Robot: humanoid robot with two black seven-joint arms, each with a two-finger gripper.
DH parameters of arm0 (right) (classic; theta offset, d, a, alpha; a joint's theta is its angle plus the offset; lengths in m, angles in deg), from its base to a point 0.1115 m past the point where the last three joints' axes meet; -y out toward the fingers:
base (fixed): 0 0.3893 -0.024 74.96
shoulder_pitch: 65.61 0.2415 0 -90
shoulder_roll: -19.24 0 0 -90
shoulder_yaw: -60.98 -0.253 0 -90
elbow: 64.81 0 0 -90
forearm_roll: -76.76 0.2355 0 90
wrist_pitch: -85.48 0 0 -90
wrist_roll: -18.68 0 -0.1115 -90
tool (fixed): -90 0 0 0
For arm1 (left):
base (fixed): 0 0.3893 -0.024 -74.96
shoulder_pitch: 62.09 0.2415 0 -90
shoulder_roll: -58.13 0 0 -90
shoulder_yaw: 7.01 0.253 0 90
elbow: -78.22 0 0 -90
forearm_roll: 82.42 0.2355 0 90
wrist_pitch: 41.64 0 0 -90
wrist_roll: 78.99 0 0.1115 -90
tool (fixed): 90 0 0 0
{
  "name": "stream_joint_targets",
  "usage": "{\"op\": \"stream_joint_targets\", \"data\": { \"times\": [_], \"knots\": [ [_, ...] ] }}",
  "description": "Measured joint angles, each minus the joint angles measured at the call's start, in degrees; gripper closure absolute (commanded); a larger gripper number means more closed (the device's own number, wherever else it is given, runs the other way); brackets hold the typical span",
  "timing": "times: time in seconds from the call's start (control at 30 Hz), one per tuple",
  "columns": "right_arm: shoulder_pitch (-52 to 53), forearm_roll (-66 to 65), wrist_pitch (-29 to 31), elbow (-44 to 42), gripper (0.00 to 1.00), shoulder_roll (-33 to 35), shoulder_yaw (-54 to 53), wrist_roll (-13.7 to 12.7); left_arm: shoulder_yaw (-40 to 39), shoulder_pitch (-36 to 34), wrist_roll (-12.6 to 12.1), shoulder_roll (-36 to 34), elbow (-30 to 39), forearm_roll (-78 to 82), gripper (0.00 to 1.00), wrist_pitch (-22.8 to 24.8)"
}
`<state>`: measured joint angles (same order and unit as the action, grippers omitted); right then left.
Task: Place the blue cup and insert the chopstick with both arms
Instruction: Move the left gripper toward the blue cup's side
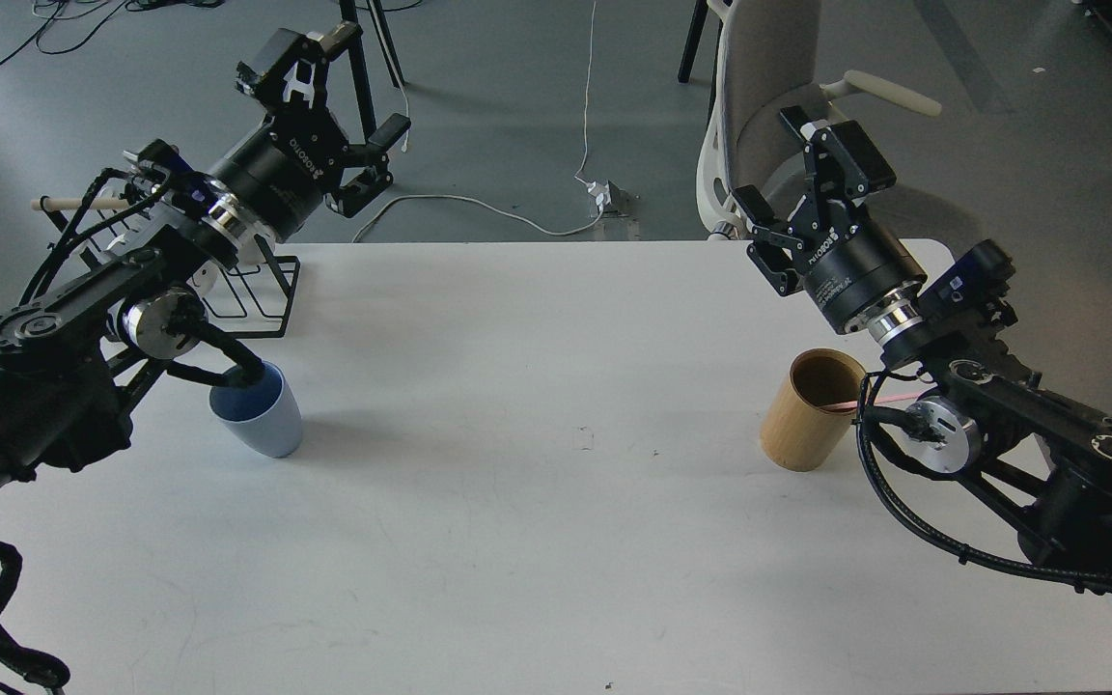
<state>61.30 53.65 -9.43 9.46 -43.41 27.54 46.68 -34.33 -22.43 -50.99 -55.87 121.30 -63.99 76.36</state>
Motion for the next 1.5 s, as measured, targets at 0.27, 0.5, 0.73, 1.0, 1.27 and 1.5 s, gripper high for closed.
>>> {"op": "stream_joint_targets", "data": {
  "times": [0.27,0.5,0.73,1.0,1.27,1.5],
  "knots": [
    [0.2,0.0,-0.1,-0.2,0.05,0.2,-0.1,0.0,-1.2,0.0,0.0,-0.3,0.0,-0.3,0.0,0.0],
    [-0.3,0.0,0.0,0.2,0.05,1.4,-2.8,0.0,-2.5,-0.4,0.0,-0.3,2.5,-0.3,0.0,0.0],
    [-0.6,0.0,0.2,0.1,0.05,2.2,-5.6,0.0,-4.3,-1.0,0.0,-13.8,17.8,2.3,0.0,0.0],
    [-0.7,-0.1,0.3,0.1,0.05,5.6,-6.2,0.0,6.8,-2.8,0.0,-36.9,25.5,26.8,0.01,0.0],
    [-1.7,0.0,2.4,-0.5,0.05,6.3,-7.1,0.0,23.1,-3.1,0.0,-39.2,18.8,55.2,0.01,-6.9],
    [-2.9,0.0,2.5,-0.5,0.05,6.3,-7.2,0.0,28.7,-2.5,0.0,-33.7,12.1,57.9,0.03,-11.2]
  ]
}}
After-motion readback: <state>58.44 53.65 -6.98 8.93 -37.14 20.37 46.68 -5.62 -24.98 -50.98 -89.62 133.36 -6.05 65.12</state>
